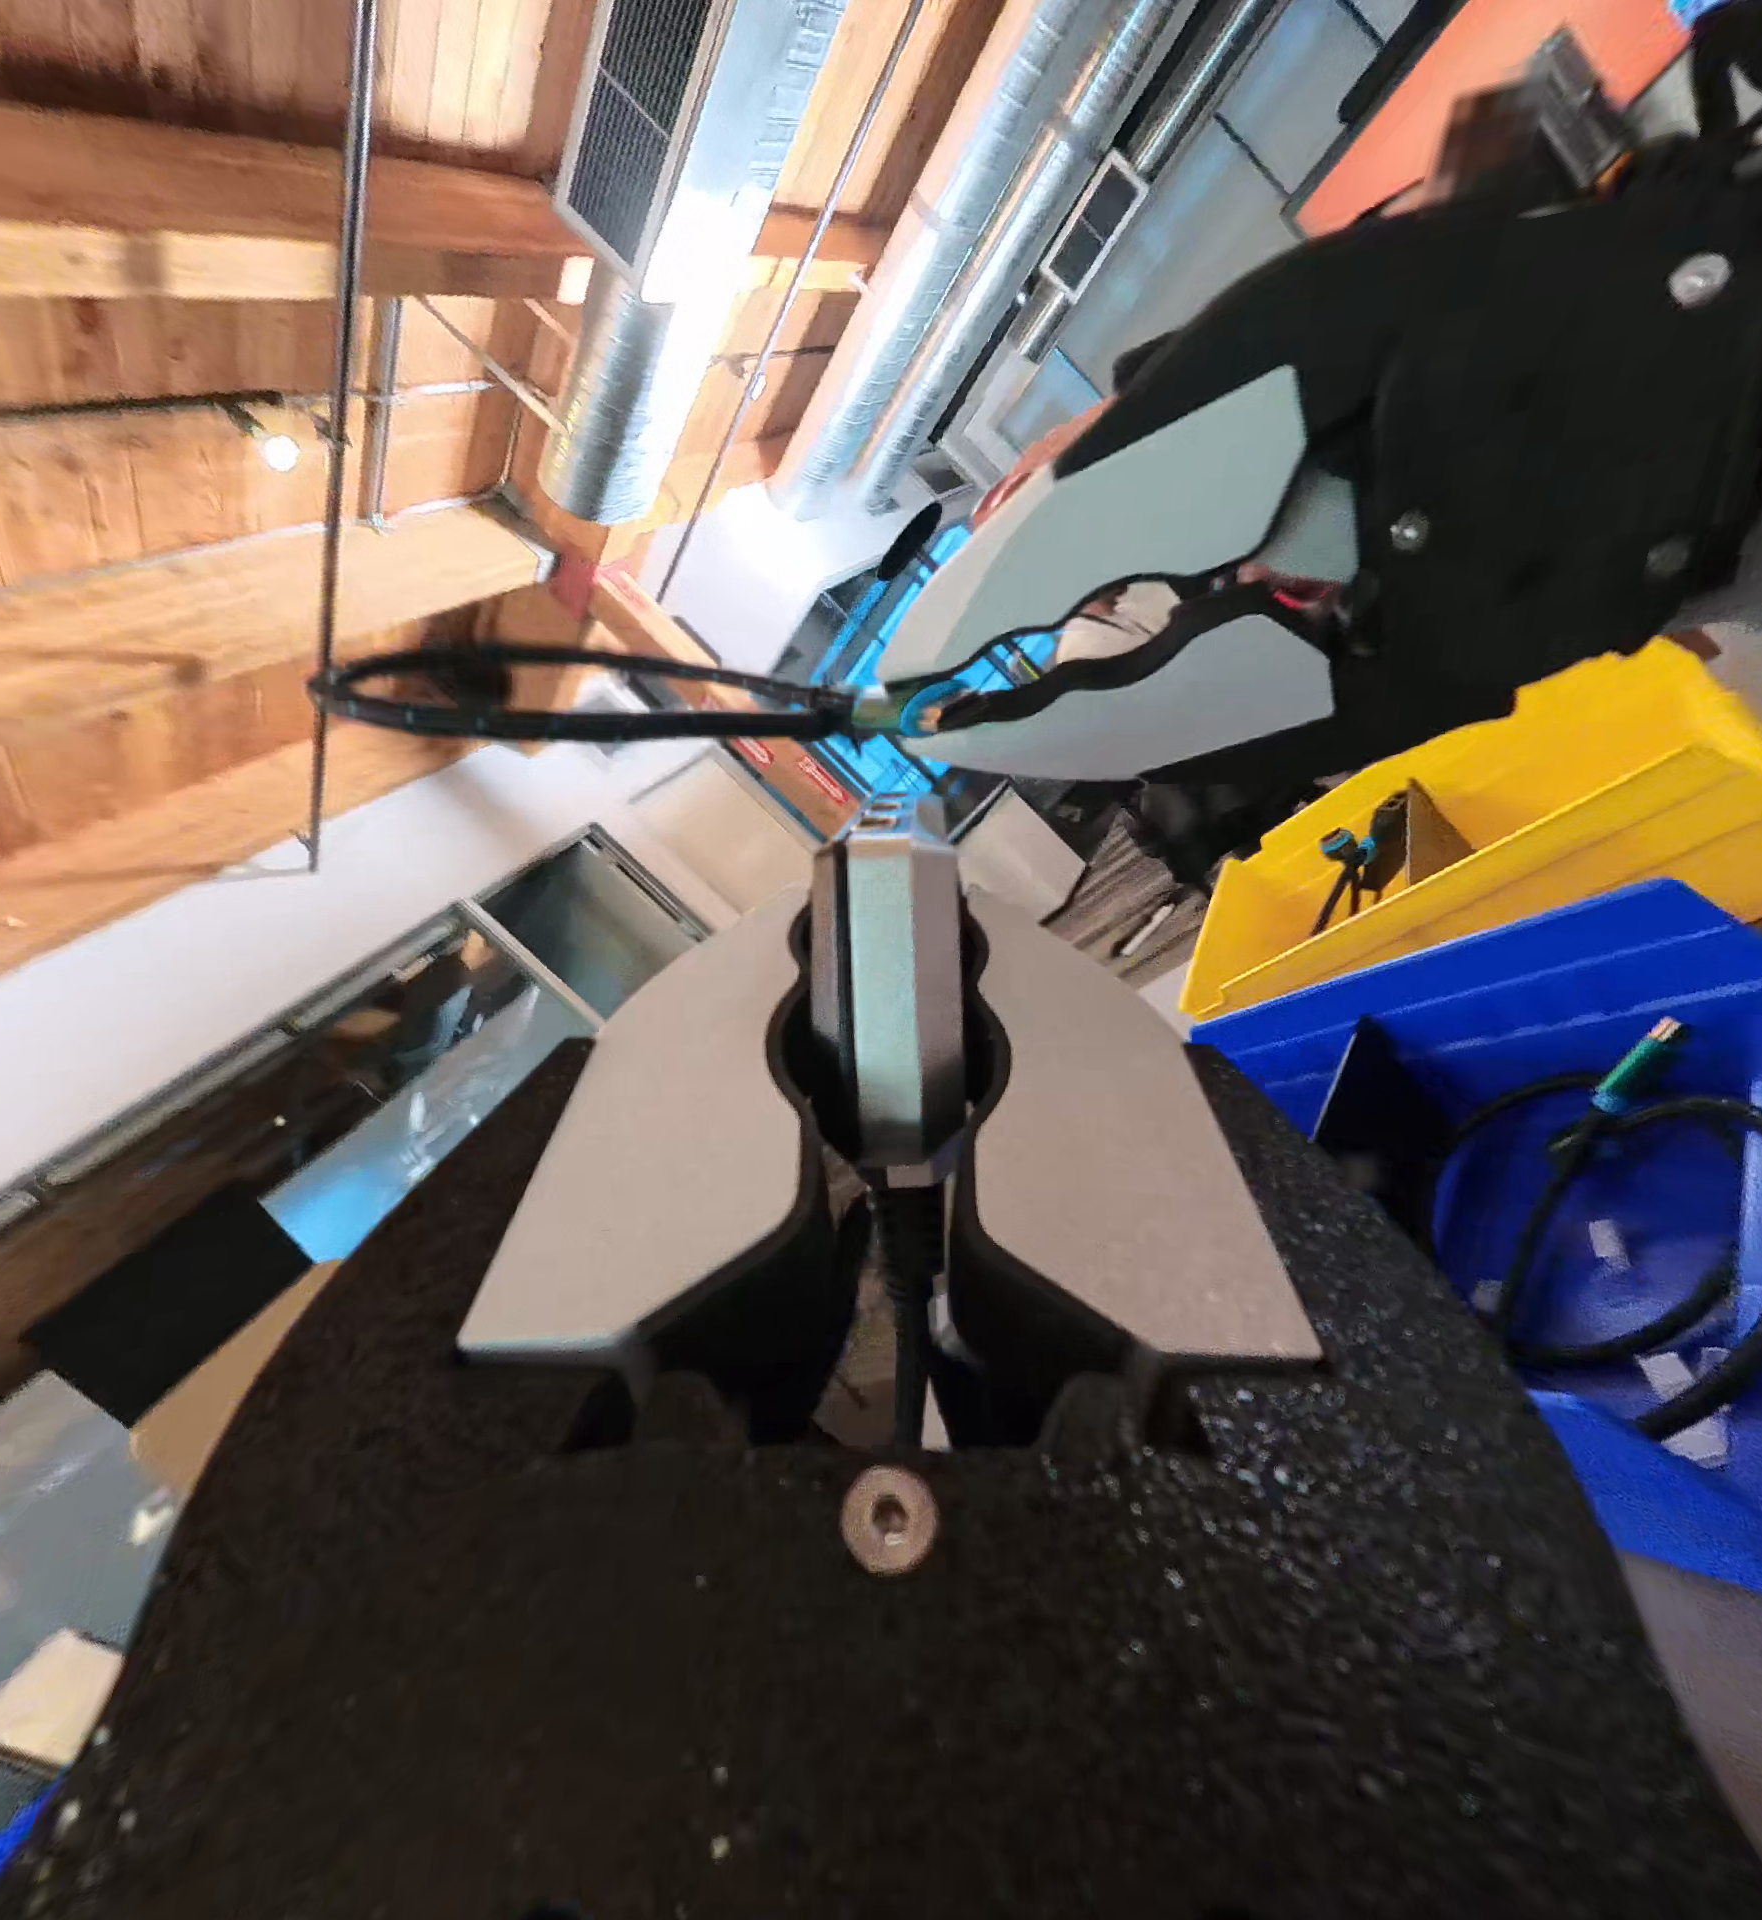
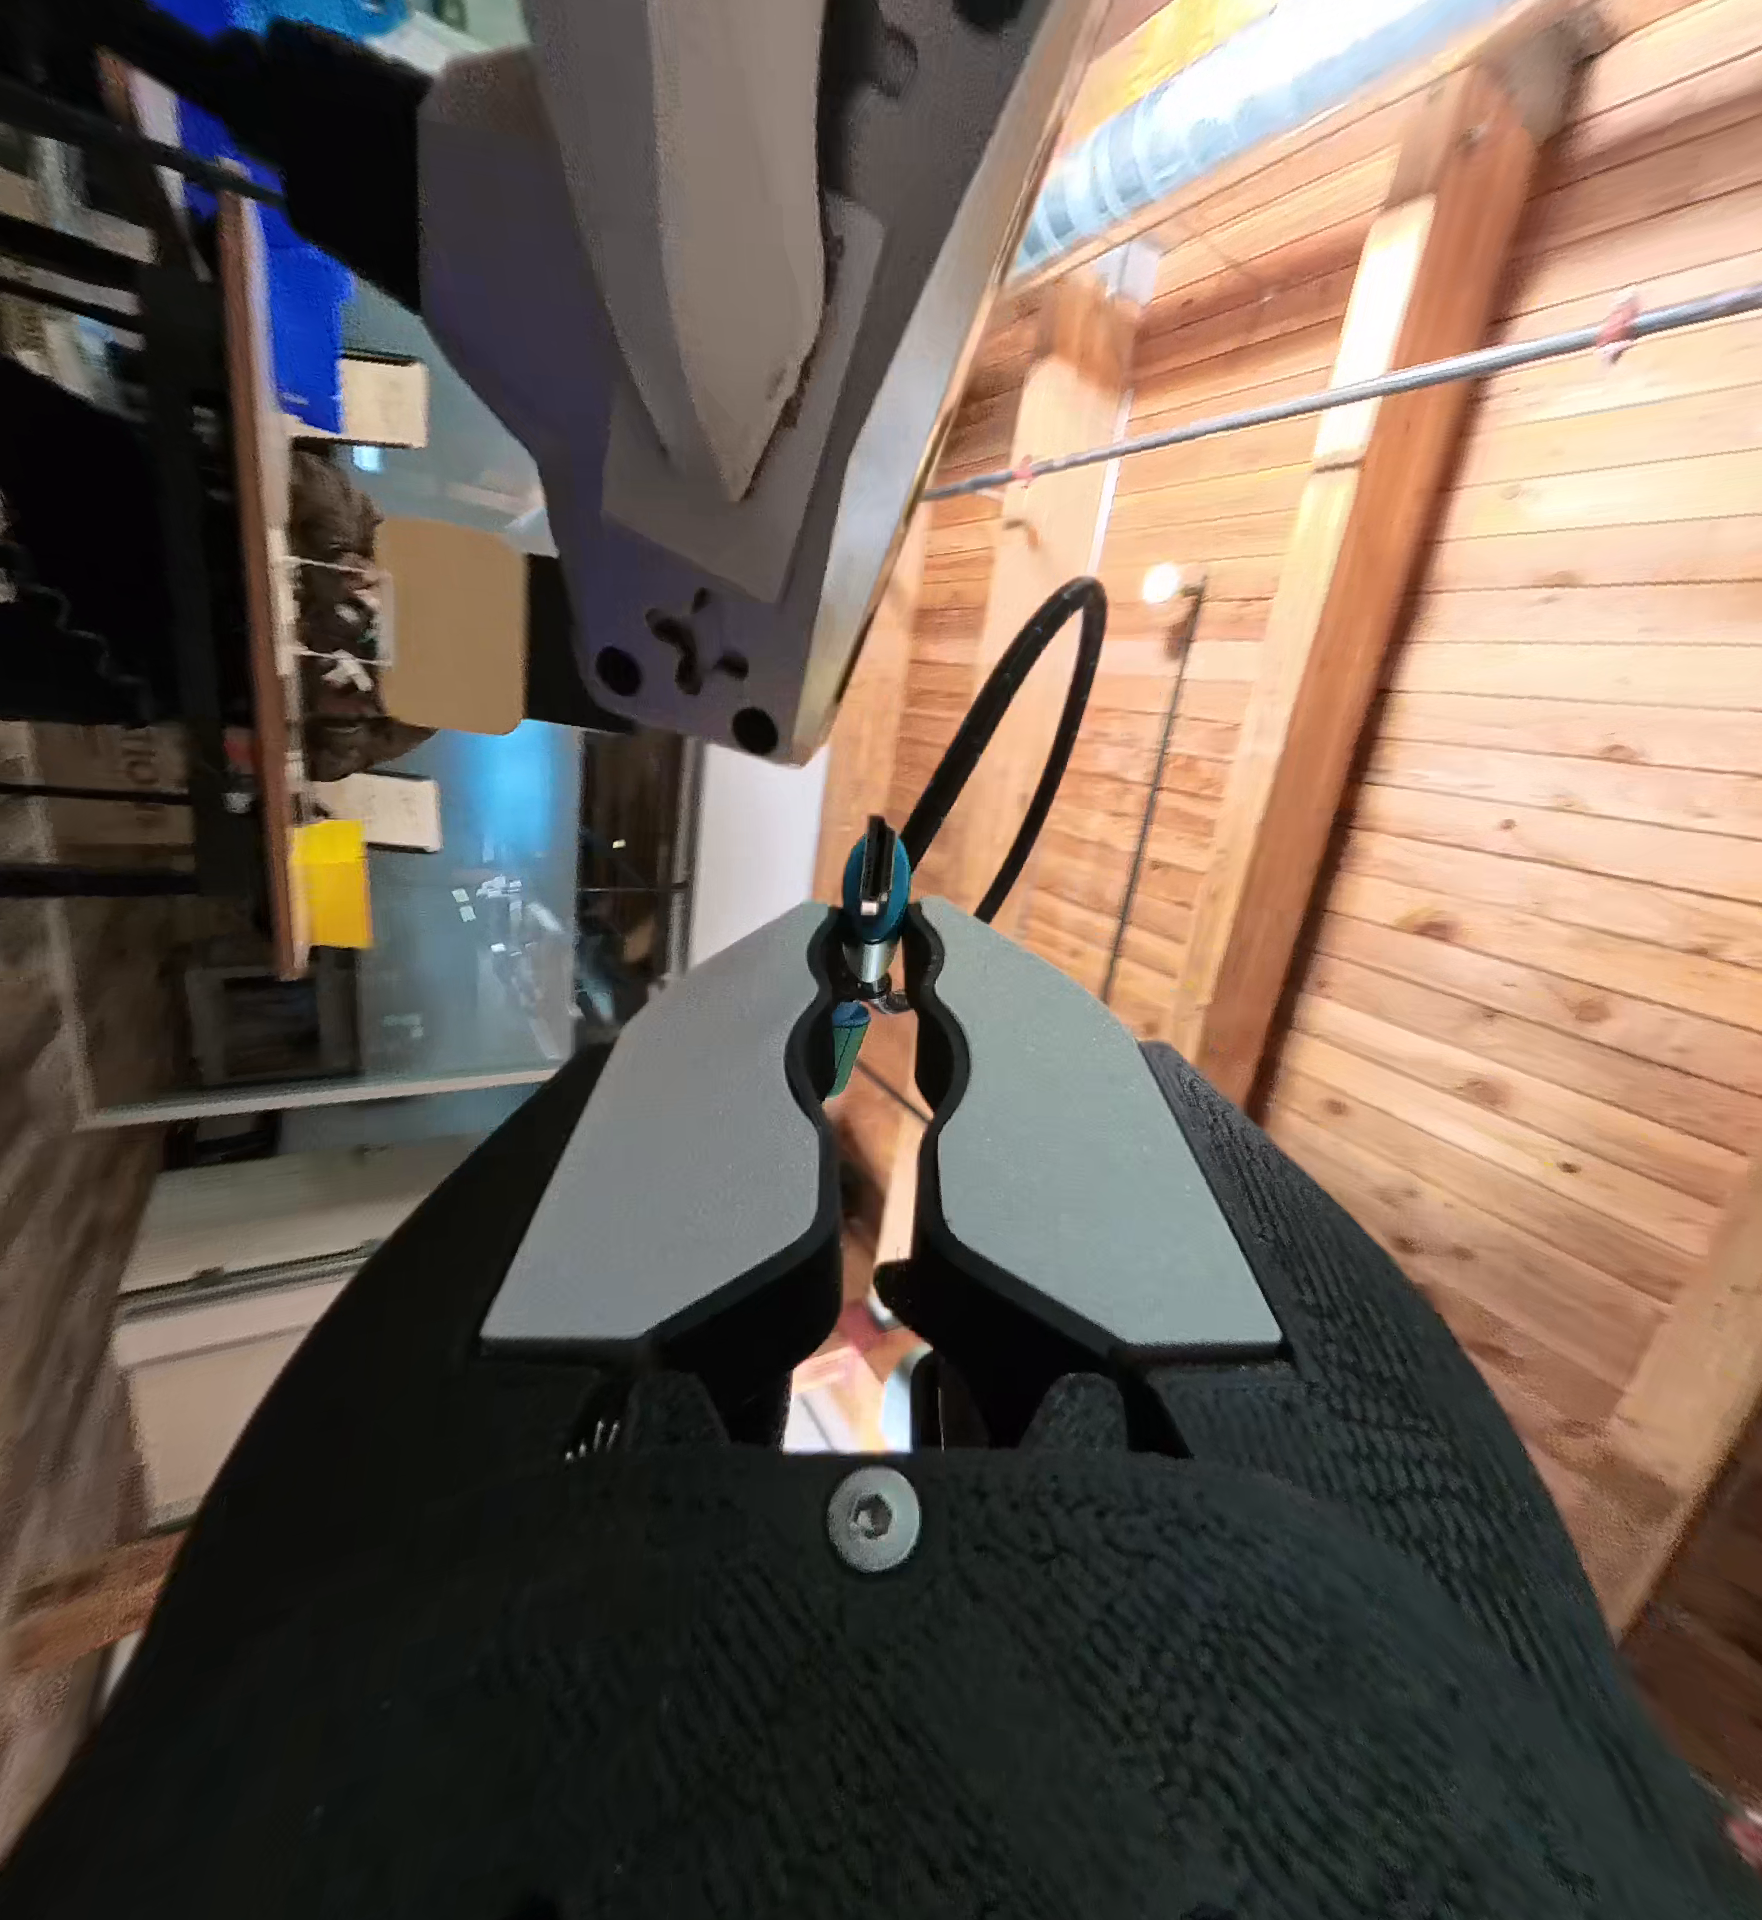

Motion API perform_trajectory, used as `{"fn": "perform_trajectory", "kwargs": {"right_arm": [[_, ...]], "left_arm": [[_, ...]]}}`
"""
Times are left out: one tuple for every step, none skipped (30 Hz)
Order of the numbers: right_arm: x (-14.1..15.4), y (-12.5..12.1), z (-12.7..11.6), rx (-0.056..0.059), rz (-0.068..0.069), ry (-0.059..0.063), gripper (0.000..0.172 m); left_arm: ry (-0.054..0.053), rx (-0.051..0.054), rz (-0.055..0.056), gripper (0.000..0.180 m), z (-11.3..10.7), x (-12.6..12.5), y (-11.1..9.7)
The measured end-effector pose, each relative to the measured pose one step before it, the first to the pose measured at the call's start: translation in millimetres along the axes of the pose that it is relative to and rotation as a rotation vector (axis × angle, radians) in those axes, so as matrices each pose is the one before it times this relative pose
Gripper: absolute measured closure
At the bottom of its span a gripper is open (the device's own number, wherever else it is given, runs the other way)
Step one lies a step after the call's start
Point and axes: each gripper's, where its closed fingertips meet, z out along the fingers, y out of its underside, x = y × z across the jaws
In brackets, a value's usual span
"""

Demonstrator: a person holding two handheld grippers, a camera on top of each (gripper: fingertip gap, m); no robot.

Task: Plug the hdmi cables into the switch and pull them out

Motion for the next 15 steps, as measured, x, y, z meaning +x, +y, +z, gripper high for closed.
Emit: {"fn": "perform_trajectory", "kwargs": {"right_arm": [[-1.04, 0.5, -0.41, 0.0012, 0.0275, -0.0238, 0.162], [0.3, -0.34, -0.82, 0.0061, 0.028, -0.0135, 0.162], [0.93, -0.73, -1.15, 0.0061, 0.0205, -0.0083, 0.162], [0.28, -1.14, -1.18, 0.0049, 0.0116, -0.009, 0.162], [0.34, -1.46, -1.04, 0.0036, 0.0082, -0.005, 0.162], [0.87, -1.76, -0.96, 0.0031, 0.0069, 0.0017, 0.162], [0.81, -2.07, -0.67, 0.0032, 0.0023, 0.0035, 0.162], [0.68, -2.33, -0.53, 0.0033, -0.0005, 0.0028, 0.162], [0.26, -2.59, -0.23, 0.0042, -0.0007, 0.0008, 0.162], [-0.23, -2.7, 0.13, 0.0045, 0.0015, -0.0007, 0.162], [-0.68, -2.66, 0.26, 0.0052, 0.0038, -0.0015, 0.162], [-1.28, -2.41, 0.51, 0.0057, 0.0048, -0.0026, 0.162], [-1.71, -1.98, 0.65, 0.0064, 0.0034, -0.003, 0.162], [-2.08, -0.58, 0.89, 0.0035, 0.0037, -0.0035, 0.162], [-2.83, 1.2, 0.74, -0.0018, 0.0078, -0.0097, 0.162]], "left_arm": [[0.0035, 0.0152, 0.0207, 0.158, -0.67, 3.44, -2.2], [0.0027, 0.0126, 0.0148, 0.158, -0.91, 2.96, -1.05], [-0.0029, 0.0058, 0.0092, 0.158, -1.0, 1.41, 0.5], [-0.0058, 0.0028, 0.0035, 0.158, -1.03, 0.13, 1.64], [-0.0067, 0.0004, -0.0058, 0.158, -0.77, -1.17, 2.16], [-0.0047, -0.0033, -0.0158, 0.158, -0.59, -1.86, 2.6], [-0.0055, -0.0071, -0.0175, 0.158, -0.5, -2.36, 2.84], [-0.0159, -0.0099, 0.0005, 0.159, -0.45, -3.13, 2.51], [-0.0207, -0.017, 0.0159, 0.158, 0.02, -2.8, 2.83], [-0.0203, -0.02, 0.02, 0.158, 0.39, -2.27, 2.45], [-0.0106, -0.0104, 0.0152, 0.158, 0.55, -0.75, 0.84], [0.0026, 0.0015, -0.0012, 0.158, 0.36, 0.63, -0.81], [0.0139, 0.0034, -0.0191, 0.158, 0.3, 1.25, -0.94], [0.0159, 0.0019, -0.0228, 0.158, 0.01, 0.89, 0.02], [0.0155, -0.0006, -0.0207, 0.158, -0.57, 0.1, 1.09]]}}
